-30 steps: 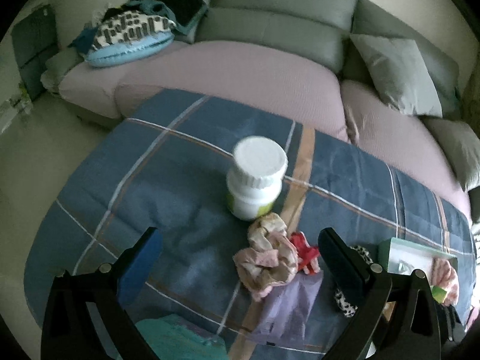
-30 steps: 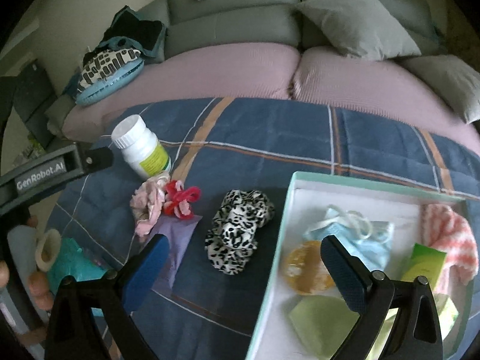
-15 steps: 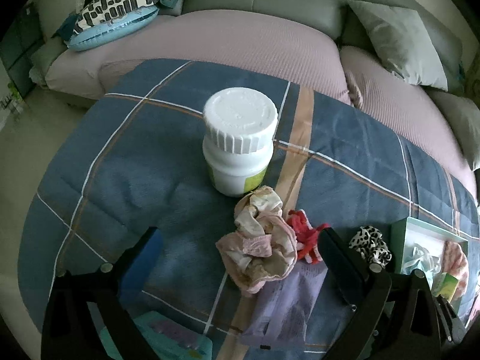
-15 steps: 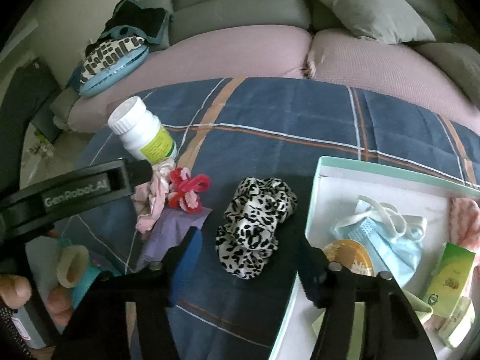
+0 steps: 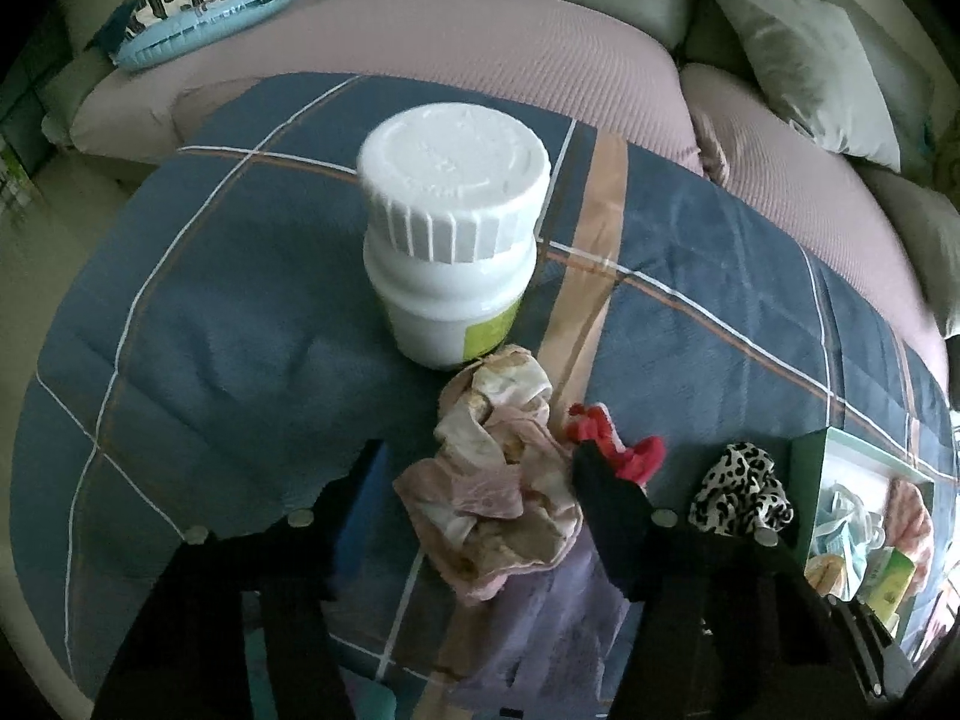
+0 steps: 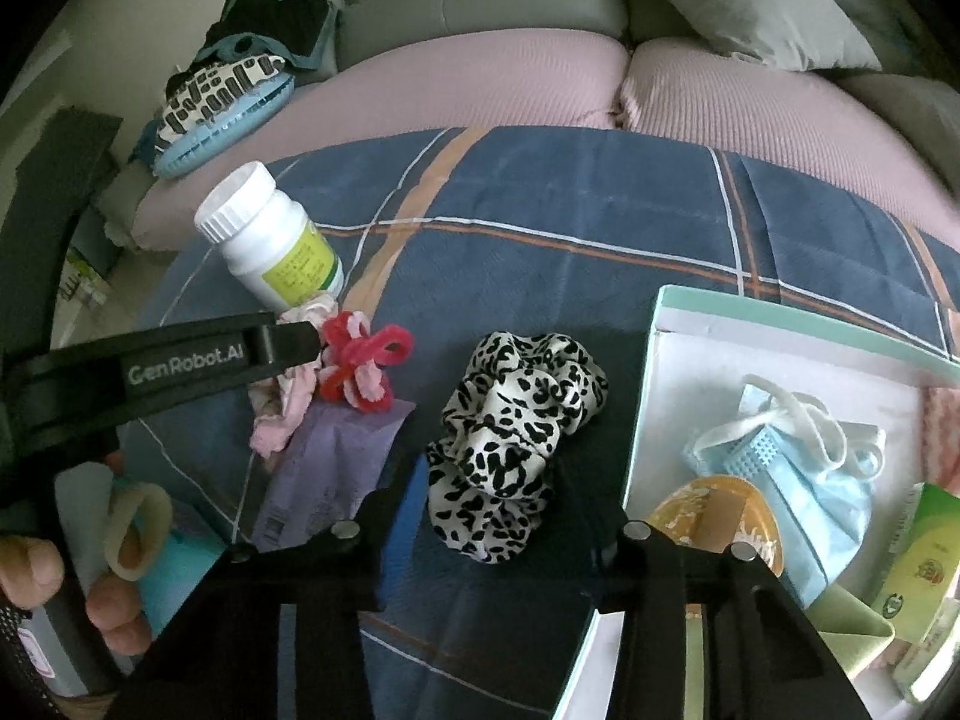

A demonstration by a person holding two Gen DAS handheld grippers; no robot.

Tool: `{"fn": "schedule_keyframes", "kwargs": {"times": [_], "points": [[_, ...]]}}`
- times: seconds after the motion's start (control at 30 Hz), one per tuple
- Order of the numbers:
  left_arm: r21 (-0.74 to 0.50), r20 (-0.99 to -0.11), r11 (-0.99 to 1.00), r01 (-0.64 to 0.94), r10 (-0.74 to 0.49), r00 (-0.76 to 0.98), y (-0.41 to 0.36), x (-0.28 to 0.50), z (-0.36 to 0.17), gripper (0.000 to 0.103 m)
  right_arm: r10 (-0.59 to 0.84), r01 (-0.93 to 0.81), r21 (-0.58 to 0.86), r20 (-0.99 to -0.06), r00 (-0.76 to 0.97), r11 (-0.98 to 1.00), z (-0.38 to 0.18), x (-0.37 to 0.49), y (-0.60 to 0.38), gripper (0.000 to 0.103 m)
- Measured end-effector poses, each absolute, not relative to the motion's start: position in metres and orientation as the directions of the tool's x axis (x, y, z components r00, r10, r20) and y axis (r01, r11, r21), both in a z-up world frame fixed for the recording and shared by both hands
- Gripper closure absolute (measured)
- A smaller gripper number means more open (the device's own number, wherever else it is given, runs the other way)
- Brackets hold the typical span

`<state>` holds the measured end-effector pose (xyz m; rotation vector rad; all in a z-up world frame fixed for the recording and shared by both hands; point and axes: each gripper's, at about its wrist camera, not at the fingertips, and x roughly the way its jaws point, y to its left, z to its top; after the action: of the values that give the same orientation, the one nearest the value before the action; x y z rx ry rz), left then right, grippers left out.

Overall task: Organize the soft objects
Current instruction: 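Grasp the pink crumpled cloth with the left gripper while the right grasps the leopard-print scrunchie, then carry the pink cloth and leopard scrunchie over the white tray with both grippers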

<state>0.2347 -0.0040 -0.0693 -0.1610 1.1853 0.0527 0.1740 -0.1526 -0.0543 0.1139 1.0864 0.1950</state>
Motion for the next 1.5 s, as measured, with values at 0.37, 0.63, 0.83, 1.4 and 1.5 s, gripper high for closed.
{"fn": "schedule_keyframes", "kwargs": {"times": [0.37, 0.63, 0.83, 1.4, 1.5], "points": [[-0.08, -0.937, 0.987, -0.139, -0.027, 0.348, -0.006, 0.239, -0.08, 0.067, 0.234, -0.097, 0.213, -0.863, 0.448, 0.972, -0.058, 0.173, -0.159, 0.073], [-0.085, -0.932, 0.987, -0.139, -0.03, 0.362, -0.003, 0.235, -0.075, 0.079, 0.241, -0.096, 0.223, -0.853, 0.462, 0.97, -0.055, 0.17, -0.16, 0.078], [-0.106, -0.927, 0.983, -0.149, -0.044, 0.374, 0.002, 0.232, -0.072, 0.081, 0.252, -0.1, 0.233, -0.836, 0.487, 0.967, -0.048, 0.166, -0.163, 0.079], [-0.126, -0.88, 0.982, -0.139, -0.046, 0.472, 0.003, 0.212, -0.027, 0.082, 0.265, -0.106, 0.25, -0.776, 0.572, 0.962, -0.012, 0.152, -0.176, 0.079], [-0.142, -0.86, 0.981, -0.133, -0.055, 0.508, 0.005, 0.207, -0.012, 0.082, 0.257, -0.105, 0.243, -0.769, 0.586, 0.964, -0.005, 0.148, -0.178, 0.079]]}}
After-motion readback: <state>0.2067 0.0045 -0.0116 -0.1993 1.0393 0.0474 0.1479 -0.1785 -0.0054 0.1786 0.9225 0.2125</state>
